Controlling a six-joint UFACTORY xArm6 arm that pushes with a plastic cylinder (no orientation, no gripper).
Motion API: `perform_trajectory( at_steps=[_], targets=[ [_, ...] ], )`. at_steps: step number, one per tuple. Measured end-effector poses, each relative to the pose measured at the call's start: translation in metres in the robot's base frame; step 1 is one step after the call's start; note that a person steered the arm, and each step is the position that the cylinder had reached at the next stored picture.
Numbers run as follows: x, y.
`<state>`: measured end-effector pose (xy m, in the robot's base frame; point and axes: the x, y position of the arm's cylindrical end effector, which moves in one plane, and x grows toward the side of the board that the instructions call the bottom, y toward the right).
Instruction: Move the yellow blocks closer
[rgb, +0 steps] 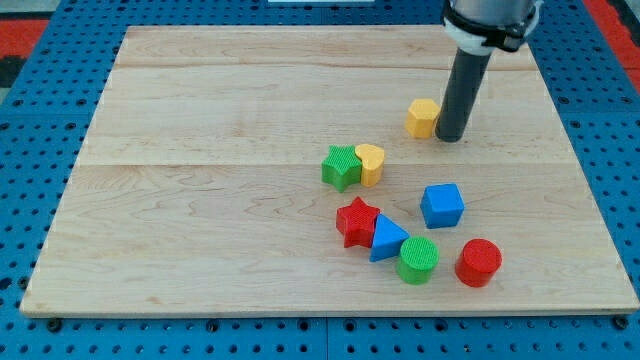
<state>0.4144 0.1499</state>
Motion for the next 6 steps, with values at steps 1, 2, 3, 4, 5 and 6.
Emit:
perform_trajectory(
  at_steps=[1,2,3,4,5,6],
  targets=[
    [0.053,-0.052],
    [0.068,-0.135],
    [0.027,-0.14],
    [0.017,-0.079],
    [0.036,-0.098],
    [0.057,-0.093]
  ],
)
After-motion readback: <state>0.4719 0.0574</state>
